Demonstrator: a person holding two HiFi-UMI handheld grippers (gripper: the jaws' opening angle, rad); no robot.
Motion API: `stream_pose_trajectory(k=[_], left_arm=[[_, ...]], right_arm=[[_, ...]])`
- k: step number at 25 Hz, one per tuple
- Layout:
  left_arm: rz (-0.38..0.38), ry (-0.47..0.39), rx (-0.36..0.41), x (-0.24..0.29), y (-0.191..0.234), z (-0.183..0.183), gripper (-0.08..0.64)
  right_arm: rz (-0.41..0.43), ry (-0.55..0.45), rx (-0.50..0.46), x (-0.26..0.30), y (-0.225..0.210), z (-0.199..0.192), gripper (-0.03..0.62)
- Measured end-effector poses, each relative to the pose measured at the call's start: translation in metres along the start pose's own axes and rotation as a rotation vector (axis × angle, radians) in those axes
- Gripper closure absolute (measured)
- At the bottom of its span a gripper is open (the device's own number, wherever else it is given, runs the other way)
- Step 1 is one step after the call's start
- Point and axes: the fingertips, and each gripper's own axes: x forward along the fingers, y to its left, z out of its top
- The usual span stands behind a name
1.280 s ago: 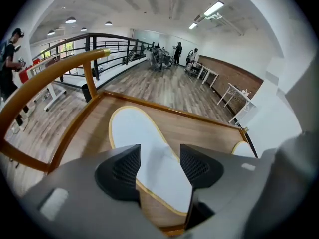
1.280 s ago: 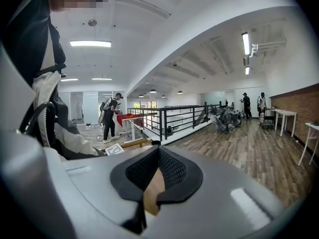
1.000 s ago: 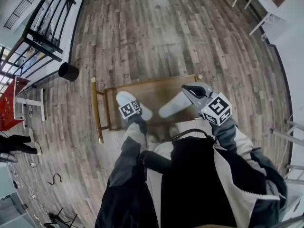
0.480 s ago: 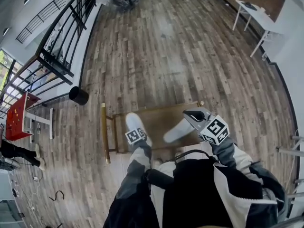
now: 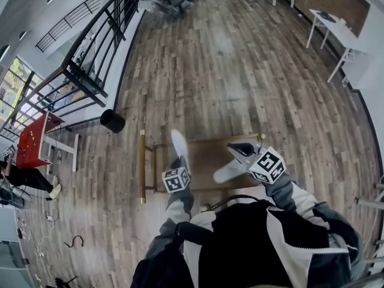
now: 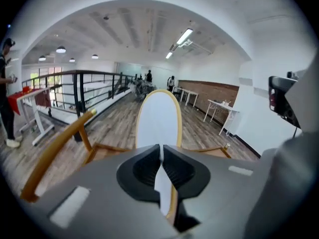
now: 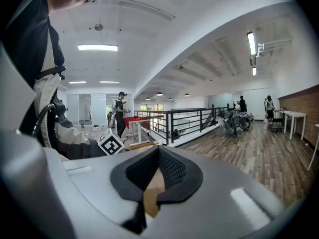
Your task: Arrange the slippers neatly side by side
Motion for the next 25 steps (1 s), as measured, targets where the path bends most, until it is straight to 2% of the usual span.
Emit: stream_pose_trajectory(k=[4,8,12,17,25], left_arm=[[-0.008,-0.174,0.122,-0.051,-0.024,0.051,0.534],[-0.031,-0.301,0.231,-0.105,-0.049,0.084,0.532],[-0.076,-0.392,0.28,-0.144,-0.075,0.102,0.532],[-0.127,-0.414,0.309,-0.154,-0.092,0.106,0.532],[-0.123,-0.396,0.339,-0.148,-0.083,0.11,0.532]], right_arm=[[0.03,-0.004,0.009,0.011,0.008,-0.002,0.588],[0.06,-0.007,0.013,0.02,0.018,-0.003,0.588],[0.083,-0.034,-0.031,0.018,0.032,0.008,0.588],[0.103,-0.029,-0.064,0.018,0.04,0.006,0.588],[0.079,-0.029,-0.072,0.02,0.036,0.015,0.588]])
